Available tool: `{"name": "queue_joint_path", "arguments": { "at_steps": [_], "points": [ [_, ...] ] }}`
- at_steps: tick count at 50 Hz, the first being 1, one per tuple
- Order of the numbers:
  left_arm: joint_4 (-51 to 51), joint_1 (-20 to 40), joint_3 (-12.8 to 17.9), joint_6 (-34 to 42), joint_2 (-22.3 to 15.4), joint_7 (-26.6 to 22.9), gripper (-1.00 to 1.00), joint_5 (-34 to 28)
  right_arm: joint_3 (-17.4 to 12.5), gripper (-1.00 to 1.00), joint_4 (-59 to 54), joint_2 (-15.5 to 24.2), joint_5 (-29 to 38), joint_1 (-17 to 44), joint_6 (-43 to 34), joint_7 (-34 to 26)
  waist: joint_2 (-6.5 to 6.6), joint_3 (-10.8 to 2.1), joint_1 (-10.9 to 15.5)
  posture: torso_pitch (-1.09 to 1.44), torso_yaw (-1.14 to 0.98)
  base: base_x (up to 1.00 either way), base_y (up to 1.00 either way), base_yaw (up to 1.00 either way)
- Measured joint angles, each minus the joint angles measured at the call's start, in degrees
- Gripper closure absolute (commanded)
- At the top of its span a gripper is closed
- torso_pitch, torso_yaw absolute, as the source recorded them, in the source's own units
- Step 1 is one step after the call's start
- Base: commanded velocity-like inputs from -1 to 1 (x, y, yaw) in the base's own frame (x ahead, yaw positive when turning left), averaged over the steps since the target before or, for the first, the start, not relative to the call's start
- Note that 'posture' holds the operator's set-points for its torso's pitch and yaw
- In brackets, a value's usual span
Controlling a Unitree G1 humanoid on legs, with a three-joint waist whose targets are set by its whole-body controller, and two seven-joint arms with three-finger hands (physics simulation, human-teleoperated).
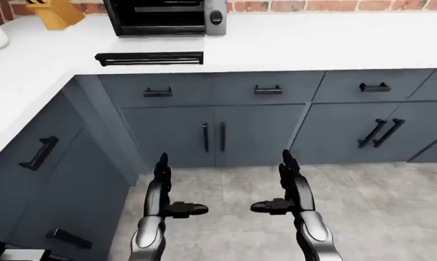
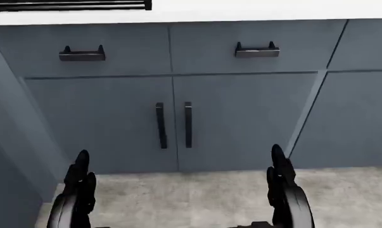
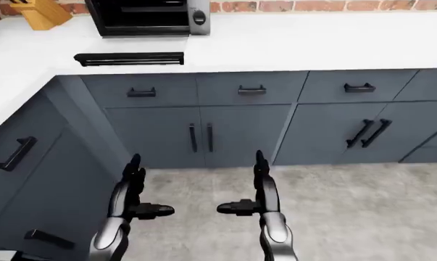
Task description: Close the toaster oven door.
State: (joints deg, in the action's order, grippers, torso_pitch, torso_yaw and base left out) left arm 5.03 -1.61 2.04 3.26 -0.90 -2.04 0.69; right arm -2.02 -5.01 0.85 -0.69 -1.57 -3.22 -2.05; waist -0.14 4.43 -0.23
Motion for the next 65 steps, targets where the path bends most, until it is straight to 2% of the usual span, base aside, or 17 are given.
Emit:
{"name": "queue_joint_path", "arguments": {
  "at_steps": [1, 3, 5, 8, 16, 22, 25, 32, 41, 46, 55, 65],
  "points": [
    [-1.42, -0.11, 0.12, 0.27, -0.18, -0.13, -1.0, 0.2, 0.13, -1.0, 1.38, 0.09, 0.02, -0.14, -0.17, -0.02, -0.24, -0.55, -0.08, 0.0, 0.0, 0.0, 0.0, 0.0],
    [-5.16, 0.83, 0.85, 0.06, -0.64, -0.47, -1.0, 0.71, 0.07, -1.0, 5.52, 0.29, 0.25, 0.53, 0.14, 0.05, -0.2, -3.34, 0.34, 0.0, 0.0, 0.0, 0.0, 0.0],
    [-6.0, 1.07, 1.6, -0.33, -1.01, -0.85, -1.0, 1.04, 0.05, -1.0, 6.11, 0.27, 0.56, 1.3, 0.7, 0.11, -0.5, -2.28, 0.39, 0.0, 0.0, 0.0, 0.0, 0.0],
    [-5.66, 0.35, 2.43, 0.86, -1.49, -1.61, -1.0, 1.24, -0.76, -1.0, 6.19, 0.72, 0.52, 1.37, -0.85, 0.01, -0.33, -3.21, 0.52, 0.0, 0.0, 0.0, 0.0, 0.0],
    [-8.33, 0.66, 6.47, 4.3, -3.55, -4.52, -1.0, 2.41, -1.78, -1.0, 10.55, 1.67, 0.54, 2.55, -6.47, -1.48, -0.07, -3.43, 0.41, 0.0, 0.0, 0.0, 0.0, 0.0],
    [-12.62, 4.11, 12.13, 9.58, -6.7, -6.0, -1.0, 5.38, -4.55, -1.0, 15.77, 3.37, -0.55, 5.63, -11.21, -2.63, 0.0, -3.93, 0.46, 0.0, 0.0, 0.0, 0.0, 0.0],
    [-12.69, 5.35, 14.88, 9.87, -8.26, -6.3, -1.0, 6.56, -6.2, -1.0, 18.86, 4.34, -1.29, 7.1, -14.01, -3.29, 0.2, -4.22, 0.46, 0.0, 0.0, 0.0, 0.0, 0.0],
    [-13.73, 5.8, 20.01, 12.97, -11.27, -7.05, -1.0, 10.23, -10.01, -1.0, 23.99, 7.0, -3.59, 10.55, -20.17, -3.61, 0.12, -3.64, 0.43, 0.0, 0.0, 0.0, 0.0, 0.0],
    [-22.29, 7.86, 24.72, 19.73, -15.13, -6.57, -1.0, 14.75, -11.79, -1.0, 27.64, 9.33, -5.92, 13.23, -25.75, -4.01, 0.37, -3.09, 0.27, 0.0, 0.0, 0.0, 0.0, 0.0],
    [-23.59, 9.89, 27.84, 22.39, -17.9, -6.34, -1.0, 16.71, -13.32, -1.0, 30.0, 11.18, -7.14, 15.96, -29.0, -3.85, 0.66, -2.95, 0.31, 0.0, 0.0, 0.0, 0.0, 0.0],
    [-25.14, 11.75, 30.51, 26.95, -21.28, -4.83, -1.0, 20.45, -14.65, -1.0, 32.13, 13.17, -8.87, 18.23, -31.94, -3.64, 0.62, -2.5, 0.27, 0.0, 0.0, 0.0, 0.0, 0.0],
    [-25.87, 13.89, 33.64, 28.75, -25.57, -2.94, -1.0, 24.21, -15.64, -1.0, 34.01, 15.29, -10.55, 20.65, -34.63, -2.61, 0.9, -2.36, 0.29, 0.0, 0.0, 0.0, 0.0, 0.0]
  ]
}}
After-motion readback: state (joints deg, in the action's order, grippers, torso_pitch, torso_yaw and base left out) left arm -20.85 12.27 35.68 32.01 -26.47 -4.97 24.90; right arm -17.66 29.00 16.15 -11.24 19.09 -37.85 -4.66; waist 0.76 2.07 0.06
